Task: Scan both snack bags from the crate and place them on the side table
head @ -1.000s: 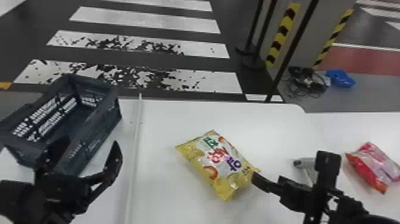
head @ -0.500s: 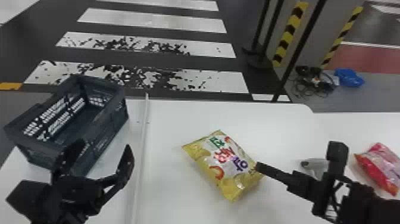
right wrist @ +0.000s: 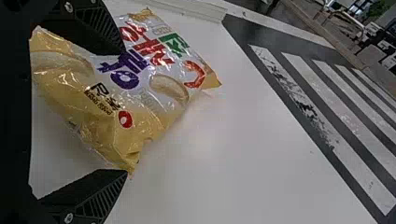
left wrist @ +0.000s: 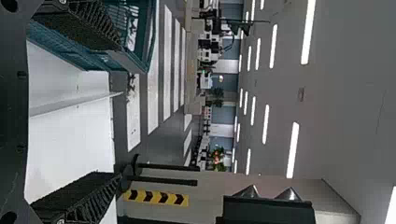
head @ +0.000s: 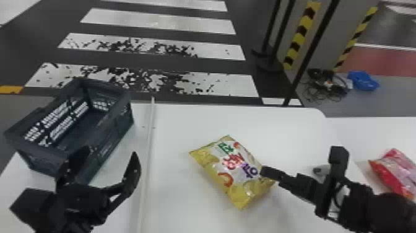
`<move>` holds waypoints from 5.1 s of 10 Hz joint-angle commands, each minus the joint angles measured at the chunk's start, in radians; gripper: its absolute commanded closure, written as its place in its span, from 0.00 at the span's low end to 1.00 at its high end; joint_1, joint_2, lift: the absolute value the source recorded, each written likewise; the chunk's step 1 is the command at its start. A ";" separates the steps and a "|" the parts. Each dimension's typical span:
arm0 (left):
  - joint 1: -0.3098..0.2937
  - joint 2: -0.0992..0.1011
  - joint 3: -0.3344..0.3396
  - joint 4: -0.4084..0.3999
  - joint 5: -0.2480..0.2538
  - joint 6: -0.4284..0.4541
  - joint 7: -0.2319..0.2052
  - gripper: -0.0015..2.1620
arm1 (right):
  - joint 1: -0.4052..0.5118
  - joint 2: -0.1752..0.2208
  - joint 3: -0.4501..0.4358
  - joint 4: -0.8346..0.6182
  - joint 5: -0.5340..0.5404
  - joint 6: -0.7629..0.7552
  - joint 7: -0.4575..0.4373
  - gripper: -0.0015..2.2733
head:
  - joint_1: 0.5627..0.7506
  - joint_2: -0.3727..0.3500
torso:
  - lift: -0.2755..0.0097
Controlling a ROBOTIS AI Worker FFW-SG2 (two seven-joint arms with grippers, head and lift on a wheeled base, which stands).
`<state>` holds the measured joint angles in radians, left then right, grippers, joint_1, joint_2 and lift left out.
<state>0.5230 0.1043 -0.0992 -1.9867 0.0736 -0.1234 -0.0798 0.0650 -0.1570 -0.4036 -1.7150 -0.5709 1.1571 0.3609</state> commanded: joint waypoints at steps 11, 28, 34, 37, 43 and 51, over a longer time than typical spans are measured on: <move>-0.017 0.002 -0.013 0.035 0.005 0.000 -0.003 0.01 | -0.047 -0.003 0.023 0.107 0.031 -0.004 0.047 0.34 | 0.70 0.33 | 0.63; -0.017 0.002 -0.013 0.052 0.006 -0.003 0.009 0.01 | 0.088 -0.073 0.405 -0.238 0.931 -0.581 -0.358 1.00 | 0.70 0.19 | 0.63; -0.018 0.008 -0.007 0.057 0.028 -0.009 0.011 0.02 | 0.237 -0.214 0.763 -0.159 1.373 -0.645 -0.511 1.00 | 0.70 0.36 | 0.63; -0.026 0.008 -0.013 0.065 0.029 -0.009 0.011 0.02 | 0.305 -0.239 0.793 -0.245 1.333 -0.492 -0.508 0.61 | 0.70 0.37 | 0.63; -0.024 0.005 -0.014 0.066 0.032 -0.009 0.008 0.02 | 0.315 -0.194 0.462 -0.512 0.416 -0.139 0.007 0.02 | 0.70 0.42 | 0.63; -0.017 0.002 -0.016 0.062 0.031 -0.009 0.006 0.02 | 0.098 -0.127 0.109 -0.284 0.057 -0.210 0.084 0.42 | 0.70 0.35 | 0.63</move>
<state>0.5062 0.1057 -0.1150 -1.9261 0.1050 -0.1325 -0.0736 0.1711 -0.2884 -0.2929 -2.0191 -0.5138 0.9647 0.4444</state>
